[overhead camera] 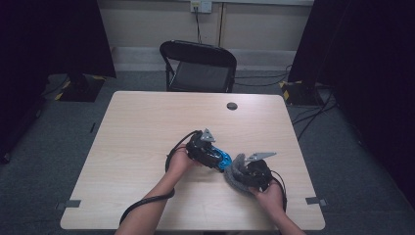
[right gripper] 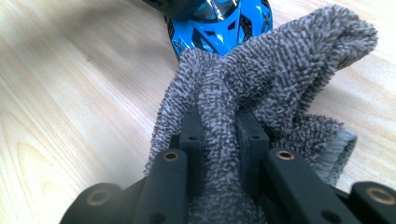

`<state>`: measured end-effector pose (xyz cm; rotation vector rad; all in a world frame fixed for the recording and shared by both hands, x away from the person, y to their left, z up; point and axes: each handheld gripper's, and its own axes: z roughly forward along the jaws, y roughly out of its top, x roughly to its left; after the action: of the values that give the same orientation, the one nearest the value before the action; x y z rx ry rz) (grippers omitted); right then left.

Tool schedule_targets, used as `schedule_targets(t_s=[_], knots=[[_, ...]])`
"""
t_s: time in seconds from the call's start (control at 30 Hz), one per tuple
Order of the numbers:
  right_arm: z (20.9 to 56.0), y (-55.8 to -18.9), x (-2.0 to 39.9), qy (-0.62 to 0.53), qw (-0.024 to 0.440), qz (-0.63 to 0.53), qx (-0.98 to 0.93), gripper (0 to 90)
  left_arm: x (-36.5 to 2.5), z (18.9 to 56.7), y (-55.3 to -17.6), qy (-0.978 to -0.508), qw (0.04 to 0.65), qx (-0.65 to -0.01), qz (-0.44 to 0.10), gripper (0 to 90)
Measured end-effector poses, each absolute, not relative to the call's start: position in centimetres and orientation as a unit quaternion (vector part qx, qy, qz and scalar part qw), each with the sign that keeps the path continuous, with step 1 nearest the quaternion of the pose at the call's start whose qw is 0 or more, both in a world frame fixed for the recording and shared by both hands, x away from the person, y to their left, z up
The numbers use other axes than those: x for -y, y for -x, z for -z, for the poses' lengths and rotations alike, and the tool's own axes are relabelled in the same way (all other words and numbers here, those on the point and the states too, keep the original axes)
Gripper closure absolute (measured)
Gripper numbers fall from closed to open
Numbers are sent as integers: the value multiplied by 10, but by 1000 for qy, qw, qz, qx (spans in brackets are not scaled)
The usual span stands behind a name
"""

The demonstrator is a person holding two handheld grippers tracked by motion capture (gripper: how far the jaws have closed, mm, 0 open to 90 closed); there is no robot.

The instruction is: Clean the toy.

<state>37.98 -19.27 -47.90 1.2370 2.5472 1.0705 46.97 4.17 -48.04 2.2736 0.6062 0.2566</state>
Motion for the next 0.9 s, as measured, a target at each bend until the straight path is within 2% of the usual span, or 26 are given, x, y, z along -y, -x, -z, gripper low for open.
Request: schedule_targets(t_s=[0.3, 0.9], knots=[[479, -378, 191, -406, 56, -353, -841, 761, -42, 481, -470, -889, 378, -237, -101, 88], [478, -367, 175, -365, 8, -366, -856, 760, -41, 481, -468, -888, 380, -238, -101, 89]])
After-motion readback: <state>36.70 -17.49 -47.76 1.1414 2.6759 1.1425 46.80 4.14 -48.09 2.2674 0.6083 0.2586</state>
